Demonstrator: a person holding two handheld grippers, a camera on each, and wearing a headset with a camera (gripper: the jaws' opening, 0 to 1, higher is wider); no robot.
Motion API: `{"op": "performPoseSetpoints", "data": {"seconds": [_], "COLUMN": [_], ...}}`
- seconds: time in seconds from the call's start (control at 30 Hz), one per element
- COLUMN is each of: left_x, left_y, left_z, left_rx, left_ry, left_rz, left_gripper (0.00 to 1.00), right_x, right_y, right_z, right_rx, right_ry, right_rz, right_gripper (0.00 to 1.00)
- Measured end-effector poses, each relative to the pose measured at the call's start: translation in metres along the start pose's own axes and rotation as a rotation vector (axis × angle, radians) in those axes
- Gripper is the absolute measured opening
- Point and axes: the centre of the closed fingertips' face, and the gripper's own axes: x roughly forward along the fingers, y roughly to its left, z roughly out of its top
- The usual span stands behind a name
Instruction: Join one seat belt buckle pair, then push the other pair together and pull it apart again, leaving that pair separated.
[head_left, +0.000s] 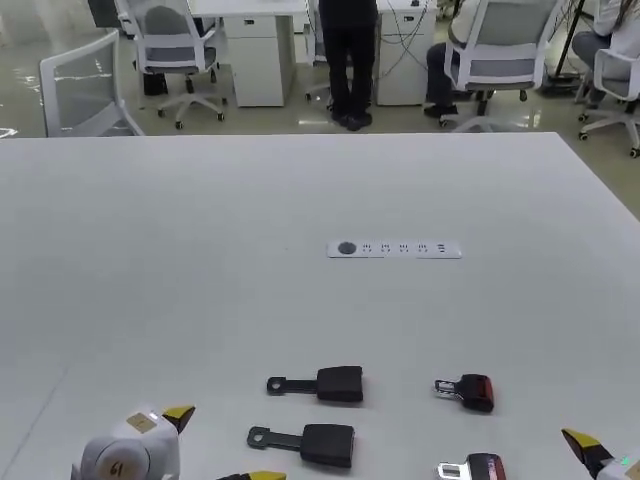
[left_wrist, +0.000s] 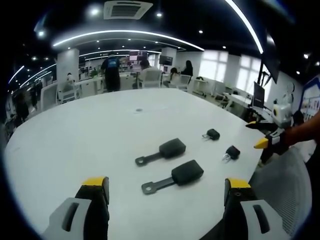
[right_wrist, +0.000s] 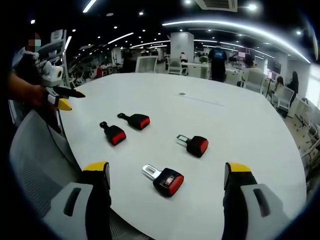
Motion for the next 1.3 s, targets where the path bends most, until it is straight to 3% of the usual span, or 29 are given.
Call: {"op": "performPoseSetpoints", "data": {"seconds": [0.83, 1.3], "left_x": [0.015, 0.031], "left_y": [-0.002, -0.001], "left_z": [0.005, 0.002], "left_rx": [0.027, 0.054], "left_ry": [0.028, 0.071], "left_rz": [-0.029, -0.062], "left_gripper": [0.97, 0.96], "right_x": [0.012, 0.026], "right_y": [-0.002, -0.001], "right_z": [-0.001, -0.008], "right_rx": [-0.013, -0.012], "right_ry": [0.031, 0.064], "right_rz": [0.051, 0.089], "right_gripper": [0.91, 0.90]}}
